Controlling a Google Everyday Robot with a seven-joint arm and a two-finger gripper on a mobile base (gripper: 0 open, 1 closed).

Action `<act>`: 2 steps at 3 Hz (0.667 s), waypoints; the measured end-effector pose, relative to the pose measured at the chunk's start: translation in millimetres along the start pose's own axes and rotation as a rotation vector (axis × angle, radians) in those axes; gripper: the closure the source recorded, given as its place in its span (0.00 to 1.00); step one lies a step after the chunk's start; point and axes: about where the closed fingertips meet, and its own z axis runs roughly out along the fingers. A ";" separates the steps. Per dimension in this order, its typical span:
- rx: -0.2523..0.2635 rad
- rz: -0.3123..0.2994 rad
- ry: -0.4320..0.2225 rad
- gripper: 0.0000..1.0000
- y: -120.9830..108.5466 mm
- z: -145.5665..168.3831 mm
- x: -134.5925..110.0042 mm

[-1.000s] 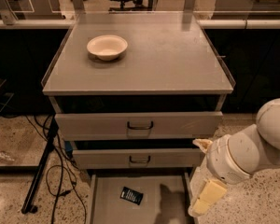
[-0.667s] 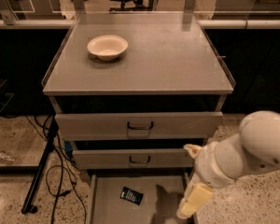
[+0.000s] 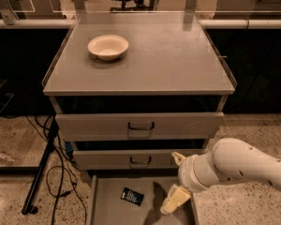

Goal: Pick rxbar blueberry from bottom drawer and place on counter

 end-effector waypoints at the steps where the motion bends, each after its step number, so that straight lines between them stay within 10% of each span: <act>1: 0.035 0.009 -0.083 0.00 -24.2 49.4 24.2; 2: 0.032 0.019 -0.121 0.00 -38.0 77.6 42.8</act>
Offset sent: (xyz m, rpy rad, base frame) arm 0.0611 -0.0099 -0.1251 0.1585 -0.0572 -0.0387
